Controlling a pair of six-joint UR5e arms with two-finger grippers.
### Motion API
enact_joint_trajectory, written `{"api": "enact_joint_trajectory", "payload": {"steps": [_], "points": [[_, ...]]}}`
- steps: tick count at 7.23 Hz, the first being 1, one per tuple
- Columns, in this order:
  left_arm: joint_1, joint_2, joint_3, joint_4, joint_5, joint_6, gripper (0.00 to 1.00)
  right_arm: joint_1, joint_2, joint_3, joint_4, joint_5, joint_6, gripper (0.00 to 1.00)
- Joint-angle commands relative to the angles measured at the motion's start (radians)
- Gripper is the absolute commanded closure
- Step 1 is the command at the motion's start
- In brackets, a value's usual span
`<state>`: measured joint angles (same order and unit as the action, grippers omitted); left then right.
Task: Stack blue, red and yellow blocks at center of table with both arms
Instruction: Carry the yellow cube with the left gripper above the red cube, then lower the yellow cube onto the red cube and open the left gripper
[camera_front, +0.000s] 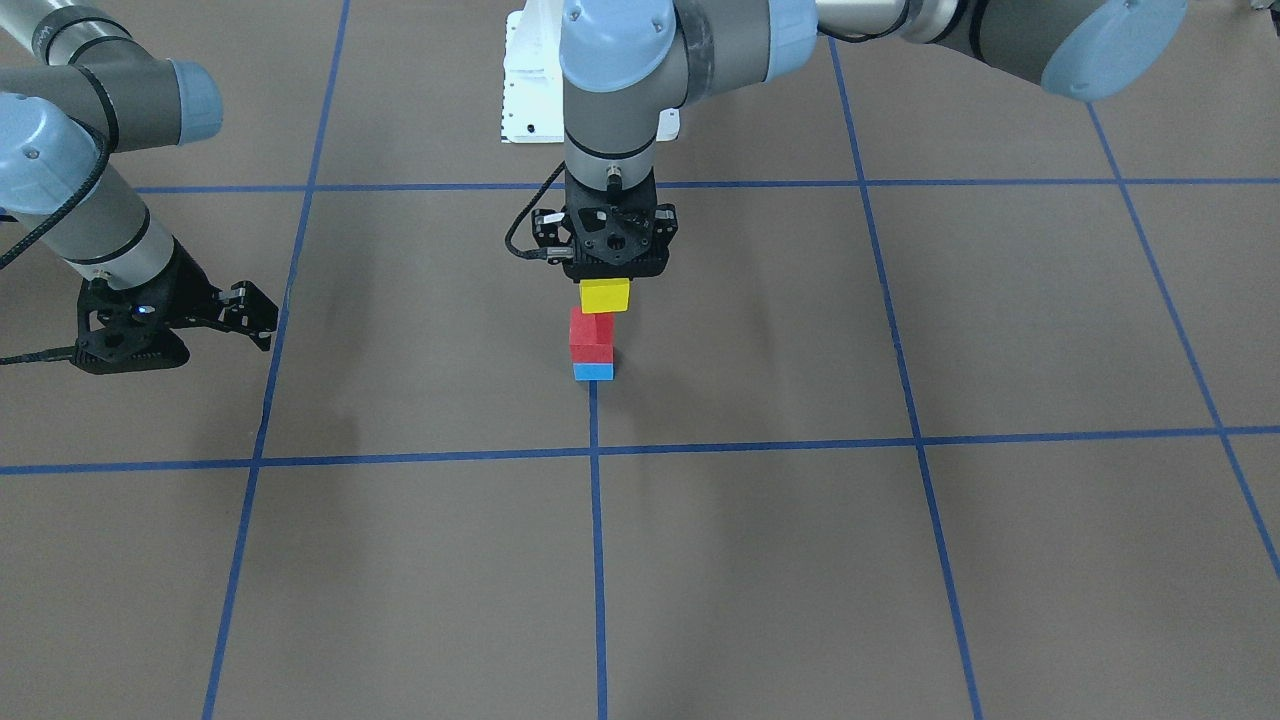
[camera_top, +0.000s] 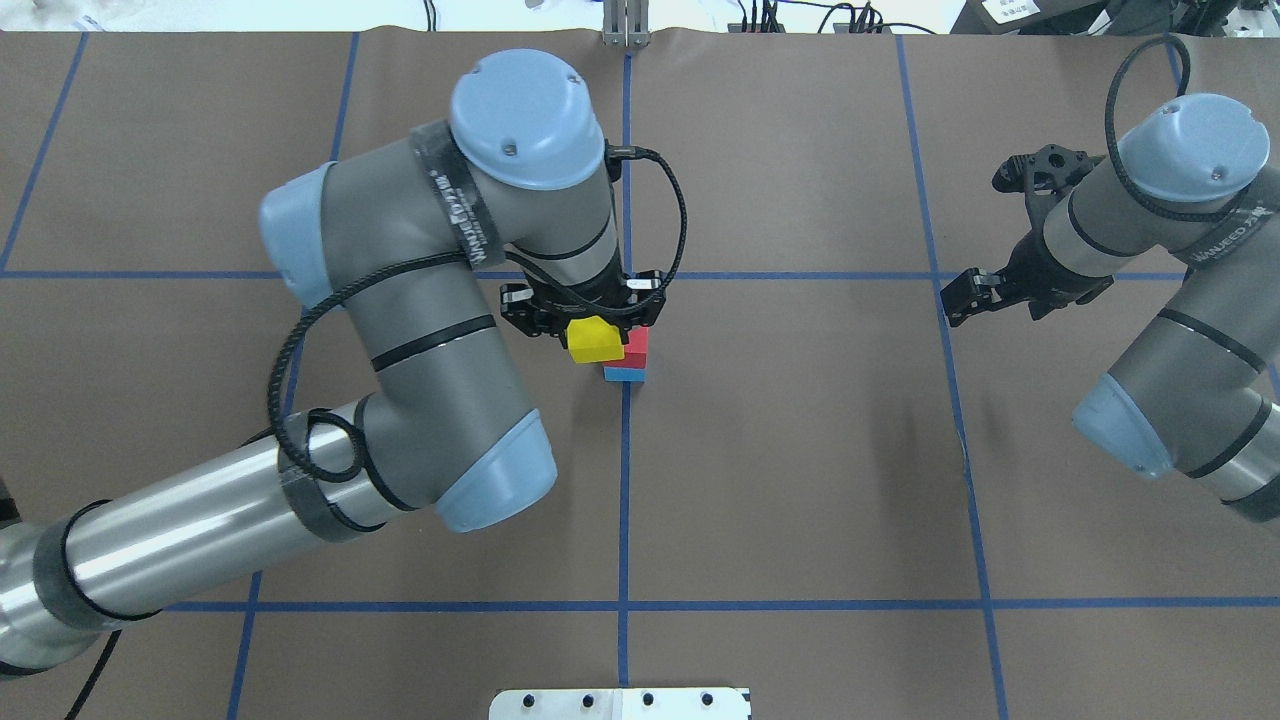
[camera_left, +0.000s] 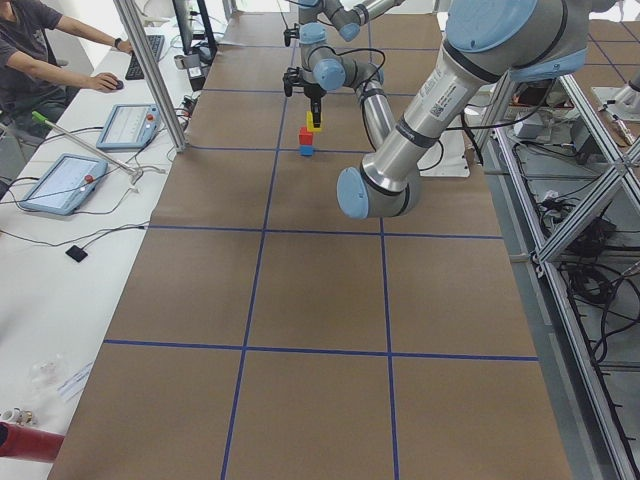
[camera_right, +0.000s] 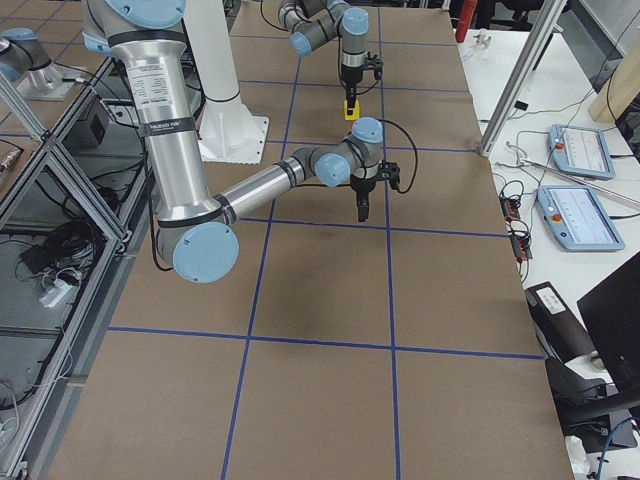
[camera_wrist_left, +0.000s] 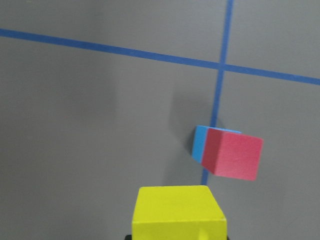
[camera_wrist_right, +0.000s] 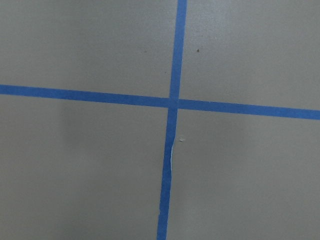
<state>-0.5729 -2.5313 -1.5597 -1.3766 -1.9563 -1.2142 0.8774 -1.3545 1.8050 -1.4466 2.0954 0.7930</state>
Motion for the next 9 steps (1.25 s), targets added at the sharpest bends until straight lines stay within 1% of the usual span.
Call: {"api": "enact_joint_trajectory", "payload": {"steps": [1,4,6,8,9], "points": [[0.004,-0.021,0.055,-0.021,0.025,0.065,1.00,0.000,0.000,0.005,0.000,0.000,0.000,0.00],[0.004,-0.027,0.079,-0.027,0.036,0.082,1.00,0.000,0.000,0.002,0.000,0.000,0.000,0.00],[0.004,-0.034,0.118,-0.077,0.036,0.078,1.00,0.000,0.000,0.001,0.000,0.000,0.000,0.00],[0.004,-0.032,0.116,-0.078,0.036,0.074,1.00,0.000,0.000,0.001,0.000,0.000,0.000,0.00],[0.004,-0.032,0.115,-0.078,0.036,0.073,0.83,0.000,0.000,0.001,0.000,0.000,0.000,0.00]]}}
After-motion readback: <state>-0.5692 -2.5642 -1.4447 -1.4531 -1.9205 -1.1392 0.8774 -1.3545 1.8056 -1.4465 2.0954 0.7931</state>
